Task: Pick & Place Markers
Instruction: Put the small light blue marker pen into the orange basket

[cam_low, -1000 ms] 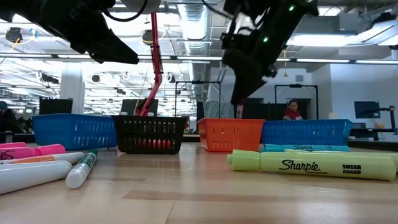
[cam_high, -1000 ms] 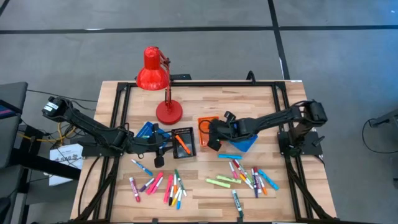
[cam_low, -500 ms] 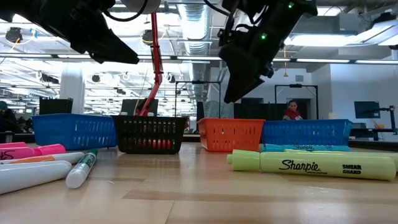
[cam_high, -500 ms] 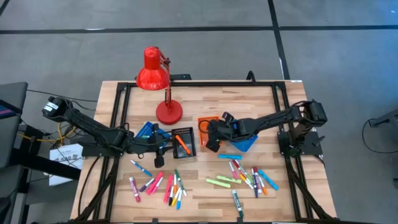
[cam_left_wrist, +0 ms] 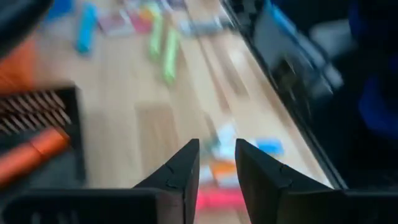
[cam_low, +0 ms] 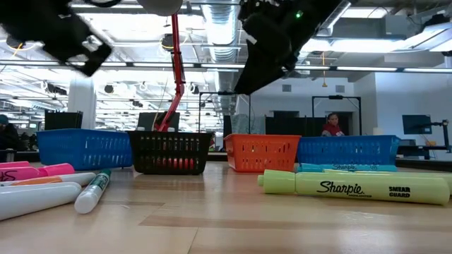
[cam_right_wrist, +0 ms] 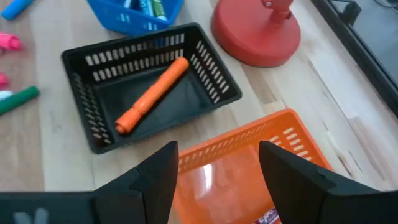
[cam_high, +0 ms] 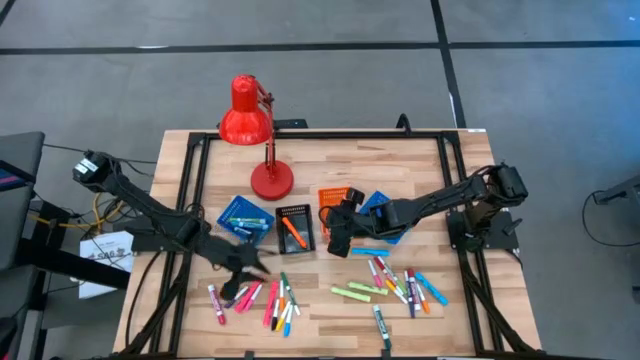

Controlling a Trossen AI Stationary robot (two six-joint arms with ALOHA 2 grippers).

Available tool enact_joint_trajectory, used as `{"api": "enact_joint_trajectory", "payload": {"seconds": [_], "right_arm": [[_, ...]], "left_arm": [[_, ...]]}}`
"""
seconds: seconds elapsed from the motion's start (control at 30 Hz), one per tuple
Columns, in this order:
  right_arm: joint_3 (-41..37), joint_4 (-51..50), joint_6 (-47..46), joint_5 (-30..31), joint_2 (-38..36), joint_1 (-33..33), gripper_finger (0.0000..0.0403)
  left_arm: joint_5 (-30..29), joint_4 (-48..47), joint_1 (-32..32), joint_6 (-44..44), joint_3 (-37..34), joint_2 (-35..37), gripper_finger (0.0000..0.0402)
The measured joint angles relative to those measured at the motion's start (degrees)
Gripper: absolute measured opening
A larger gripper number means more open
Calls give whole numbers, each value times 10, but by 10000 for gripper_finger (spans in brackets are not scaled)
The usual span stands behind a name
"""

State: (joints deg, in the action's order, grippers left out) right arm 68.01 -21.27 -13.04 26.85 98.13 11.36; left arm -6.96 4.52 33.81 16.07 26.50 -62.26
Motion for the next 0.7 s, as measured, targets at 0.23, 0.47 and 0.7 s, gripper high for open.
{"api": "enact_joint_trajectory", "payload": {"seconds": [0.23, 0.47, 0.7], "right_arm": [[0, -1, 0, -1, 0, 7, 207], [0, -1, 0, -1, 0, 1, 198], [0, -1, 0, -3, 0, -2, 192]], "left_arm": [[3, -233, 62, 119, -1, 0, 97], [2, -309, 79, 125, -1, 0, 89], [-3, -310, 79, 130, -1, -25, 86]]}}
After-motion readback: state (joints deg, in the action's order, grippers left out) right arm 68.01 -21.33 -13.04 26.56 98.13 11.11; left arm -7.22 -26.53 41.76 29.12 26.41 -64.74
